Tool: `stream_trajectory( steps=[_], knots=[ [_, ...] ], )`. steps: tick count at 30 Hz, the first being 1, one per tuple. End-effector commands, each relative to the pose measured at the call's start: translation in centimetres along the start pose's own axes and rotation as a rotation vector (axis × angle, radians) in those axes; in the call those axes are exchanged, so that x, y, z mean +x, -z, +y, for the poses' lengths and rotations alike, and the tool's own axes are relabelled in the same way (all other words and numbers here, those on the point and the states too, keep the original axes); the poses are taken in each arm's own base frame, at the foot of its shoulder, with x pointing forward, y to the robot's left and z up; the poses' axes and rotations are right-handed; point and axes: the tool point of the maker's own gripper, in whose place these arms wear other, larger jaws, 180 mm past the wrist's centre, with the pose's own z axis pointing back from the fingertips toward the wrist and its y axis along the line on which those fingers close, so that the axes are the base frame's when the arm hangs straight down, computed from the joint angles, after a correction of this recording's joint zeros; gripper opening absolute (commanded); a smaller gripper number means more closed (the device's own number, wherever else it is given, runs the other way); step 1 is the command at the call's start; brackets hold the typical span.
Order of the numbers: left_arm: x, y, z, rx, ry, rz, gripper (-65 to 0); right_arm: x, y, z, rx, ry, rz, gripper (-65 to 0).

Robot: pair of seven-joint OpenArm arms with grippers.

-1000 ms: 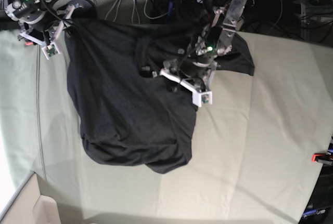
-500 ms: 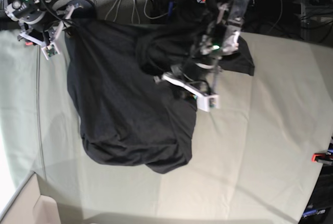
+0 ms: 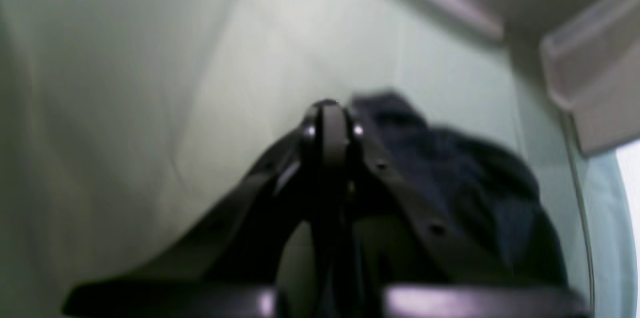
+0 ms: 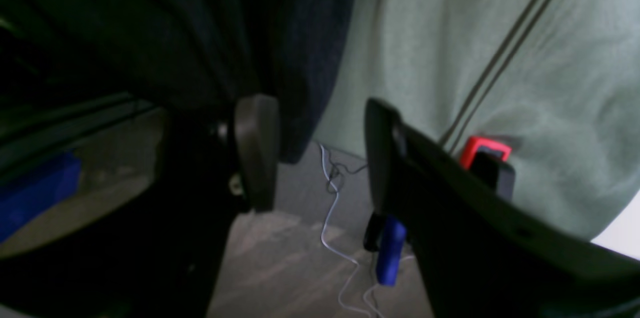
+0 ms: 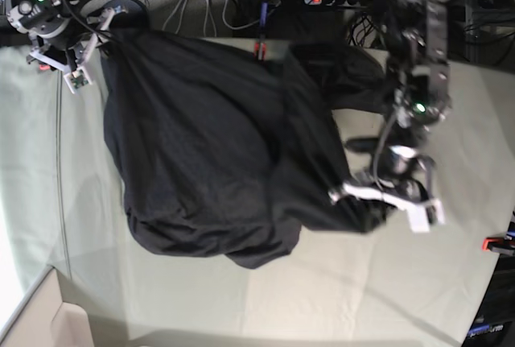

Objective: Layout the t-shirt on the table in an organized manner, then fold the t-shirt properly
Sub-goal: 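Drag the grasped fabric away from the right gripper with the left gripper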

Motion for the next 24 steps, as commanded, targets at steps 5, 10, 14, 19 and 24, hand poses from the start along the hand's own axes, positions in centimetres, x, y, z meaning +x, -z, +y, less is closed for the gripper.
stream_trajectory(
  steps=[5, 10, 14, 19, 24],
  knots=[
    [4.6, 0.6, -0.1, -0.023, 0.060, -0.113, -64.8, 0.5, -0.3, -0.3, -0.006, -0.008, -0.024, -36.6],
    [8.8, 1.9, -0.4, -0.034, 0.105, -0.193, -64.8, 0.5, -0.3, -0.3, -0.006, -0.008, -0.024, -36.6],
    [10.7, 3.9, -0.4, -0.025, 0.110, -0.211, -64.8, 0.5, -0.3, -0.3, -0.005, -0.006, -0.021, -36.6],
    [13.7, 6.8, -0.4, -0.007, 0.097, -0.238, -64.8, 0.2, -0.3, -0.1, -0.002, -0.003, -0.016, -36.6],
    [17.1, 9.1, -1.1, -0.002, 0.077, -0.268, -64.8, 0.2, -0.3, 0.0, 0.000, 0.000, -0.015, -36.6]
  ],
)
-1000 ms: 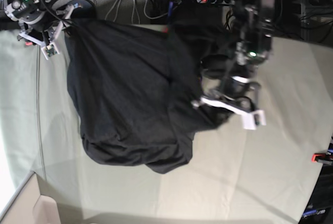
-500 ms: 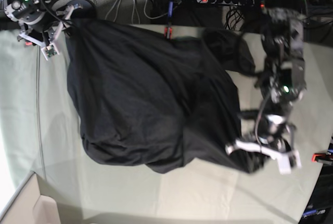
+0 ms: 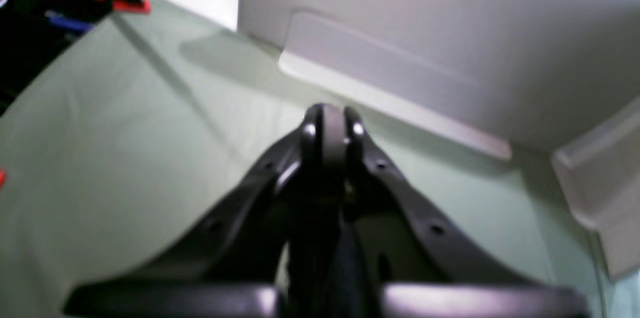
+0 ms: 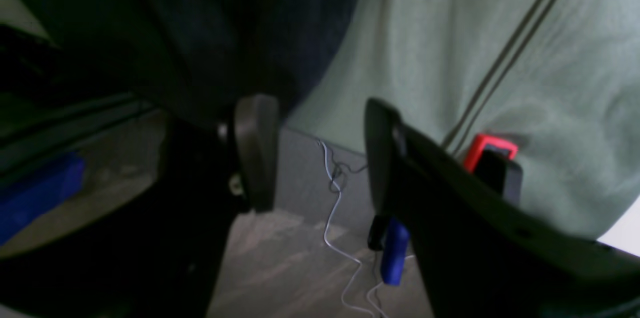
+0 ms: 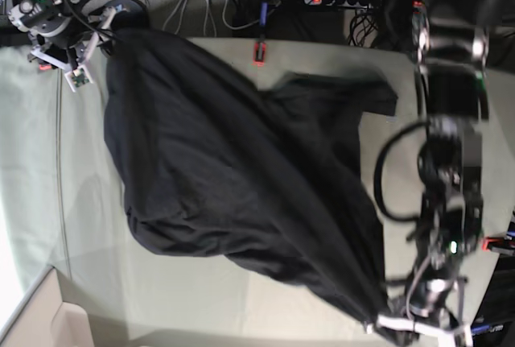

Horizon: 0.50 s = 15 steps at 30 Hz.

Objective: Layout the t-shirt on the table in an organized manner, then fold the t-shirt properly
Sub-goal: 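Drag the grasped fabric away from the right gripper with the left gripper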

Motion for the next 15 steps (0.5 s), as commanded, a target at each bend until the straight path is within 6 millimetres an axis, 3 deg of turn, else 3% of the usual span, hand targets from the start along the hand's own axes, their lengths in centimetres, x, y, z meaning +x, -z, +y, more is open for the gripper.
stream_trajectory(
  steps=[1, 6, 10, 12, 15],
  knots=[
    [2.5, 0.7, -1.0, -0.017, -0.010, -0.065, -64.8, 0.4, -0.4, -0.2, -0.005, -0.008, -0.020, -36.6],
    [0.3, 4.0, -0.6, 0.029, -0.048, 0.028, -64.8, 0.5, -0.2, 0.5, 0.007, 0.015, -0.027, -36.6],
    [-2.1, 6.0, 1.3, 0.095, -0.068, 0.081, -62.6, 0.6, -0.2, 0.5, 0.008, 0.014, -0.028, -36.6],
    [-3.2, 6.4, 2.4, 0.125, -0.076, 0.095, -56.4, 0.6, -0.2, 0.5, 0.008, 0.014, -0.028, -36.6],
    [-4.1, 6.5, 3.5, 0.152, -0.072, 0.121, -39.4, 0.7, -0.2, 0.5, 0.007, 0.014, -0.030, -36.6]
  ],
)
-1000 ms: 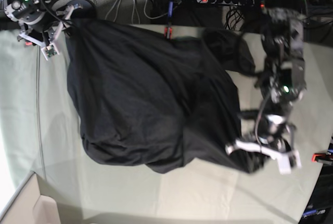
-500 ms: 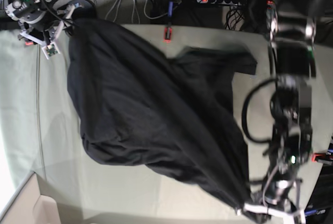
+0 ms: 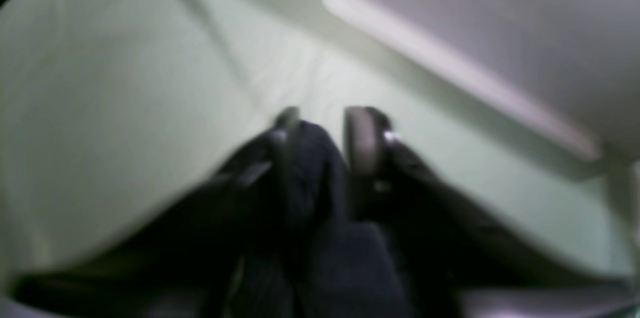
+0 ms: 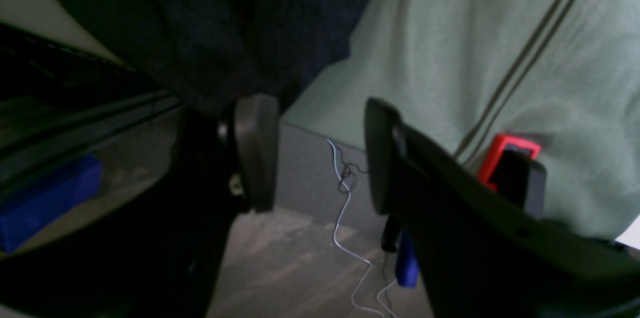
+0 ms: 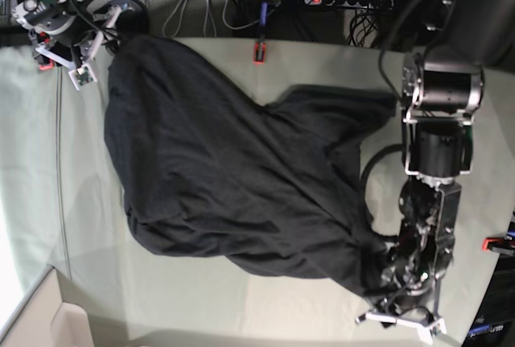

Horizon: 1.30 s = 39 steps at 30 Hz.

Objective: Layout the t-shirt on the table in an organized manner, then fold the t-shirt properly
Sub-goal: 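Drag the grasped fabric away from the right gripper with the left gripper, then release the fabric and raise the left gripper back over the shirt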

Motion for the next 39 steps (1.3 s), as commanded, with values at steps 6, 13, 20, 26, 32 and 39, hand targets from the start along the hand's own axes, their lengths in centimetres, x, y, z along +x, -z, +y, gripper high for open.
stream_trajectory(
  steps=[6, 13, 20, 26, 32, 39],
  knots=[
    [0.8, -0.8, 0.5, -0.010, 0.014, -0.054, -5.7, 1.0, -0.3, -0.4, -0.007, -0.012, -0.035, -36.4],
    [-7.1, -7.4, 3.3, -0.035, 0.066, -0.015, -6.5, 2.0, 0.3, -0.8, -0.011, -0.004, -0.055, -36.3],
    [-16.5, -13.8, 6.5, -0.012, 0.089, 0.143, -12.4, 0.7, 2.2, -0.6, 0.025, 0.034, -0.011, -36.3],
    [-20.7, -16.9, 7.3, 0.001, 0.070, 0.229, -25.2, 1.1, 2.5, -0.8, 0.025, 0.038, -0.019, -36.3],
    [-22.1, -17.4, 6.8, -0.018, 0.091, 0.263, -29.1, 1.3, 2.5, -0.8, 0.025, 0.037, -0.022, -36.3],
    [-22.7, -17.7, 6.1, -0.037, 0.101, 0.278, -29.5, 1.3, 2.4, -0.9, 0.021, 0.037, -0.024, -36.2]
  ],
)
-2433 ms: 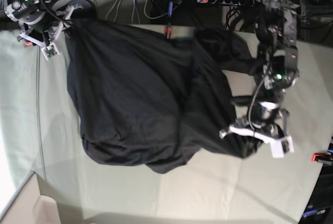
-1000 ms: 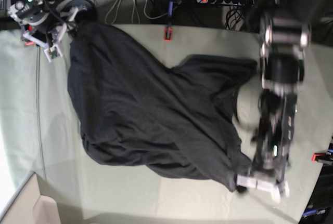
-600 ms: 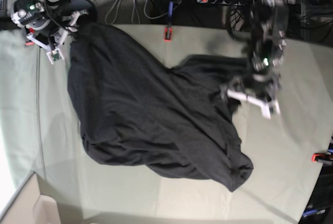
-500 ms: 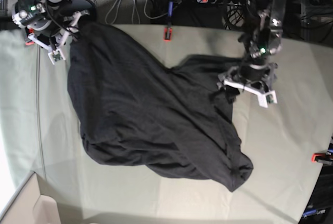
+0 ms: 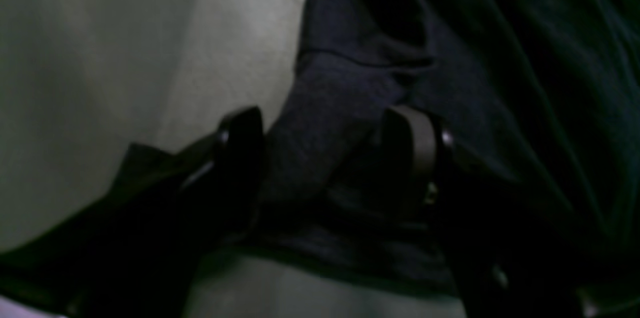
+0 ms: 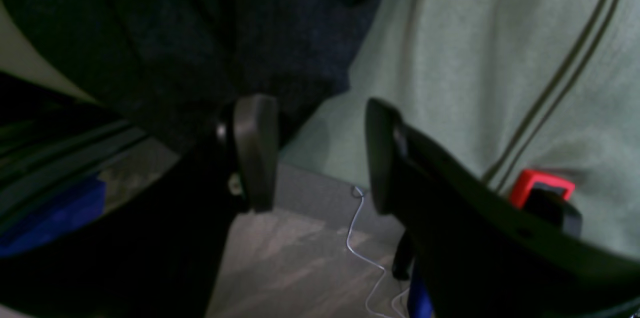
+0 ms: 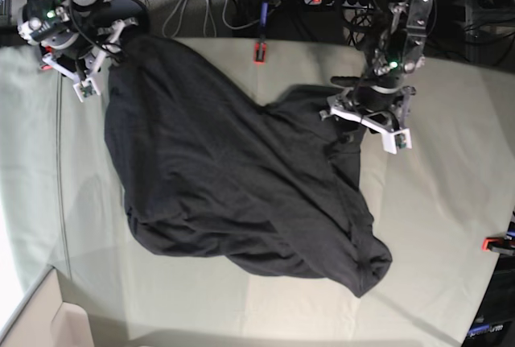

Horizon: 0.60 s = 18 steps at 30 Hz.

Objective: Layout the t-shirt on the table in an organized manner, then fold the t-shirt properly
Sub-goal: 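Release the fabric and raise the left gripper back over the shirt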

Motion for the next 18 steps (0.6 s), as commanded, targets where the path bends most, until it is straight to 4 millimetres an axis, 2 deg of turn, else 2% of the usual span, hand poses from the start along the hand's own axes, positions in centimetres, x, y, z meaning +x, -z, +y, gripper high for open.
stream_trajectory(
  steps=[1, 3, 6, 7, 9, 14, 18],
  knots=[
    [1.0, -0.3, -0.2, -0.007, 0.005, -0.040, -30.9, 0.8, -0.4, -0.4, -0.009, -0.008, -0.033, -36.2],
    [0.4, -0.7, 0.3, 0.001, 0.002, -0.028, -39.2, 0.9, -0.4, -0.3, -0.006, -0.004, -0.034, -36.0],
    [0.9, -1.0, 0.8, 0.006, 0.020, -0.039, -62.4, 0.9, -0.4, -0.2, -0.004, -0.004, -0.037, -32.3],
    [0.9, -1.1, 1.1, 0.010, 0.025, -0.038, -65.0, 0.9, -0.4, -0.2, -0.004, -0.004, -0.037, -31.4],
    [0.7, -1.4, 1.4, 0.006, 0.010, -0.031, -62.9, 0.8, -0.4, -0.1, -0.003, -0.002, -0.034, -30.2],
    [1.6, -2.7, 2.1, -0.028, -0.036, -0.034, -65.0, 0.9, -0.2, 0.2, 0.008, -0.002, -0.034, -30.1],
    [2.4, -3.6, 2.4, -0.056, -0.067, -0.036, -65.0, 1.6, 0.3, 2.2, 0.058, -0.041, -0.043, -30.2]
  ],
)
